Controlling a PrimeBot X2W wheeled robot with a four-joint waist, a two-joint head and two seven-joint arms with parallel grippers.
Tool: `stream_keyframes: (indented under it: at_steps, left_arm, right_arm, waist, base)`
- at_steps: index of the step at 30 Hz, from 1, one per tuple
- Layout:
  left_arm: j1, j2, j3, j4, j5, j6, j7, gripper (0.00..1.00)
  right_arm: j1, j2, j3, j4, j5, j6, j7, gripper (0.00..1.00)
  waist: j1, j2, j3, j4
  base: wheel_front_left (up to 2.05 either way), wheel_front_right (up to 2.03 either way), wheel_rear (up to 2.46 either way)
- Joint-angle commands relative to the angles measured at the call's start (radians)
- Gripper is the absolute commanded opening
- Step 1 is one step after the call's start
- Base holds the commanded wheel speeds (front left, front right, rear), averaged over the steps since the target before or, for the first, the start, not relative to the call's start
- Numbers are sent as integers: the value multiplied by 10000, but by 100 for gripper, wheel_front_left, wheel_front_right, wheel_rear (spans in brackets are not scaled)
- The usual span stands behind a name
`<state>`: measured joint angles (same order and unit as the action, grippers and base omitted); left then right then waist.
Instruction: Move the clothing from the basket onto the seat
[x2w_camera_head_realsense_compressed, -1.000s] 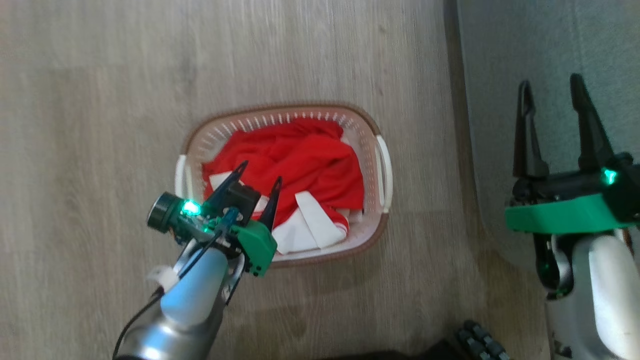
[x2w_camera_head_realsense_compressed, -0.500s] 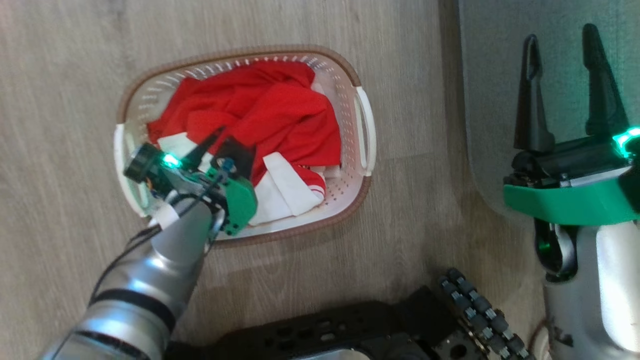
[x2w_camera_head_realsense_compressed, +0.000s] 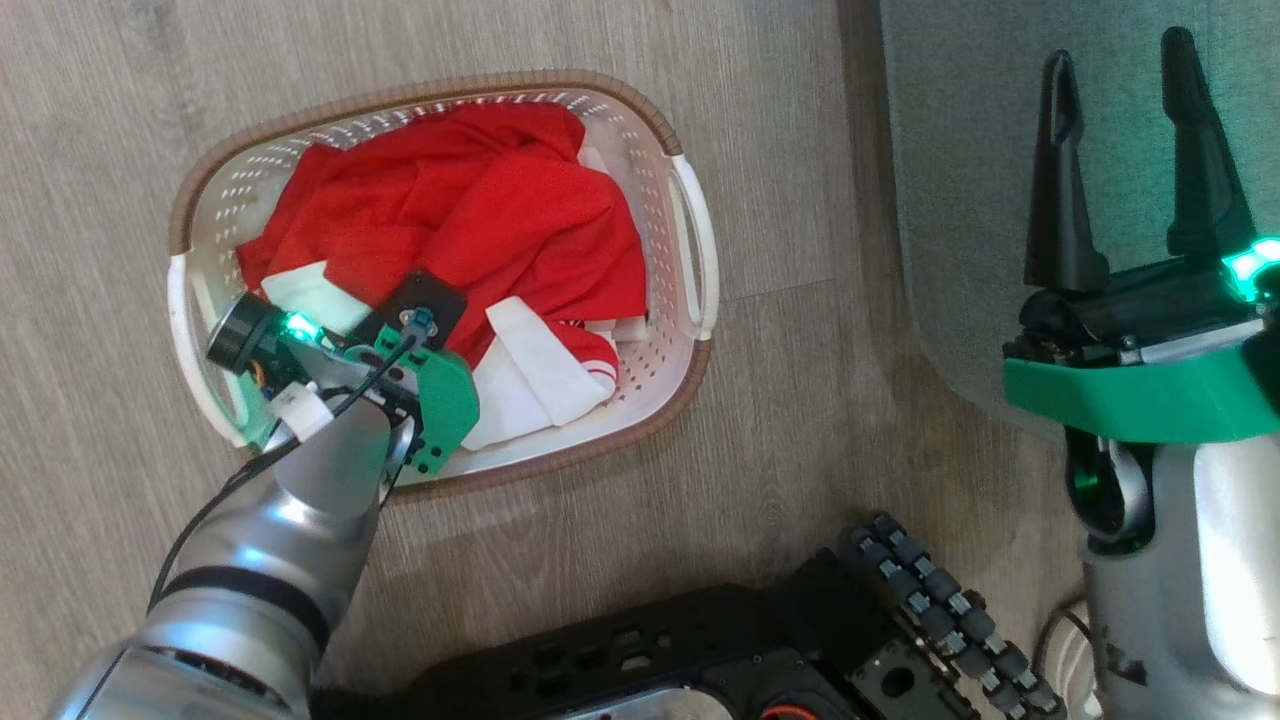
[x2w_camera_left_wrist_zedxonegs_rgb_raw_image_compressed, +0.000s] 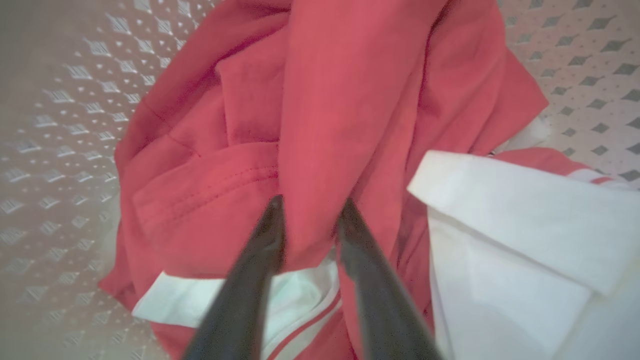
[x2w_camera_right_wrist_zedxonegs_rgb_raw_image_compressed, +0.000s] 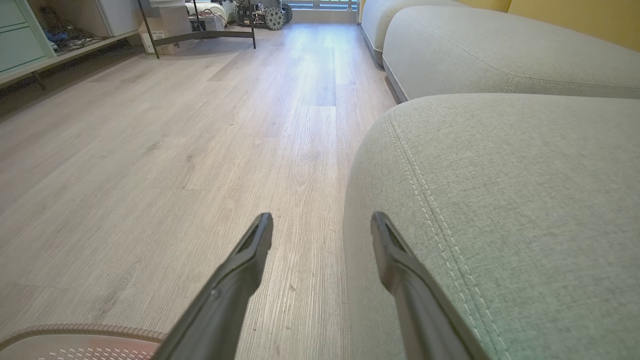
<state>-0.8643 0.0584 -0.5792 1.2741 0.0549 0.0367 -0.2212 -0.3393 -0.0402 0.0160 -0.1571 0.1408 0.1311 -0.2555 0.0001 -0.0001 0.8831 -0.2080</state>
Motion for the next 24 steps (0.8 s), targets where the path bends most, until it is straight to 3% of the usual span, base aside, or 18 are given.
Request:
stream_keyframes:
  at_steps: [1,7,12,24]
  left_arm:
    - [55,153,80,-8,-135,45,-78,0]
    - [199,24,6,-185,-371,-91,-320,0]
    - [546,-38,82,-1109,-762,-192,-398,0]
    - [2440,-37,98,-4239,-1296,-408,-404,0]
  right_arm:
    - [210,-100,193,-325,45,-4,-63,100]
    - [276,-100,92,-125,32,-4,-63,100]
    - [288,-100,26,186,-2,-4,-63,100]
    - [1077,-100,-197,1644,-424,-4,-63,100]
  waist:
    - [-1,1,-15,12]
    - [-1,1,-400,220]
    - [-1,1,-1090,500]
    - [-1,1,-4196,1445]
  base:
    - [0,0,0]
    - [0,0,0]
    - [0,0,0]
    - [0,0,0]
